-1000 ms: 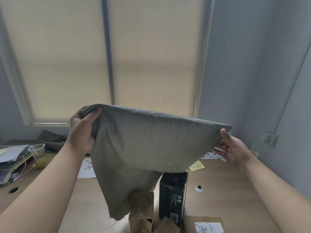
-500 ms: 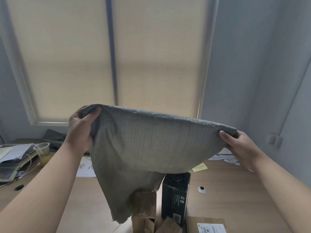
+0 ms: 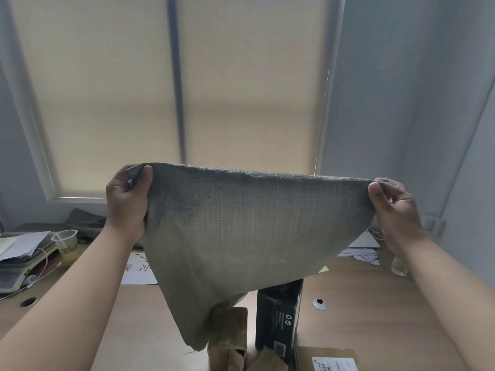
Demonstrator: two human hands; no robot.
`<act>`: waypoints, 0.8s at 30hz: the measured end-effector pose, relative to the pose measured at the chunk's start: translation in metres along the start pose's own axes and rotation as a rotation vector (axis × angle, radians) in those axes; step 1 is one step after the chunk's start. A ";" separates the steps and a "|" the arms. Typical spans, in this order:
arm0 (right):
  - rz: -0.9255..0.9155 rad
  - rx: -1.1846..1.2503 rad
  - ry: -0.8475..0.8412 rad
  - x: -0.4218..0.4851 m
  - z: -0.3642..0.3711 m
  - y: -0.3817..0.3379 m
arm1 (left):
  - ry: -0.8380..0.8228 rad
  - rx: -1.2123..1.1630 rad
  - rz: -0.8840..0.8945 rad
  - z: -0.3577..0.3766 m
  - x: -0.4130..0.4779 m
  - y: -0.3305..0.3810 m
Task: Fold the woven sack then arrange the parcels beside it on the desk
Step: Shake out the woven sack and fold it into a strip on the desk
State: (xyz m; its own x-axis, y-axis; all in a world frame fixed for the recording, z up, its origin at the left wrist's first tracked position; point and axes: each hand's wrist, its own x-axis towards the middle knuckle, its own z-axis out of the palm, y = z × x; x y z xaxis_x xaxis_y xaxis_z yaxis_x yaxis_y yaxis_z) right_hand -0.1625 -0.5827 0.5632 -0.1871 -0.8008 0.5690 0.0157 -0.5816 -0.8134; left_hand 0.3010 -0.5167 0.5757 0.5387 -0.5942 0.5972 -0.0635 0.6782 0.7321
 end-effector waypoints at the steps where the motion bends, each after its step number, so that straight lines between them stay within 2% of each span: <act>1: 0.034 0.042 -0.038 0.000 0.000 -0.003 | 0.011 -0.010 -0.009 -0.001 0.001 -0.002; 5: 0.106 0.138 -0.336 -0.002 -0.007 -0.002 | 0.007 -0.032 -0.061 -0.002 0.002 -0.003; 7: 0.085 0.138 -0.387 -0.004 -0.004 -0.002 | 0.003 -0.030 -0.084 -0.001 0.001 0.000; 10: 0.074 0.109 -0.369 -0.005 0.000 -0.003 | -0.011 0.013 -0.114 -0.002 0.004 0.004; 14: 0.075 0.102 -0.310 -0.003 0.000 -0.008 | -0.041 0.206 -0.015 -0.011 0.013 0.002; 16: 0.055 0.102 -0.287 -0.002 0.002 -0.010 | -0.043 0.238 -0.022 -0.011 0.014 0.004; 18: 0.040 0.121 -0.230 -0.001 0.004 -0.012 | -0.113 0.179 -0.148 -0.010 0.011 0.007; 21: 0.038 0.174 -0.135 0.000 0.003 -0.014 | -0.329 0.109 -0.430 -0.021 0.007 0.003; 24: 0.043 0.198 -0.105 0.002 0.000 -0.012 | -0.508 0.117 -0.588 -0.030 -0.004 -0.005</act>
State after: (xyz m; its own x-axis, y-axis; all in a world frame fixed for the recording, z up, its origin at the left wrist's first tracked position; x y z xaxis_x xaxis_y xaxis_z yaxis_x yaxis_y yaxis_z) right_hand -0.1628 -0.5769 0.5739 -0.0788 -0.8298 0.5524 0.2155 -0.5552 -0.8033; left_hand 0.3247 -0.5050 0.5596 0.0631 -0.9856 0.1569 0.0098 0.1578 0.9874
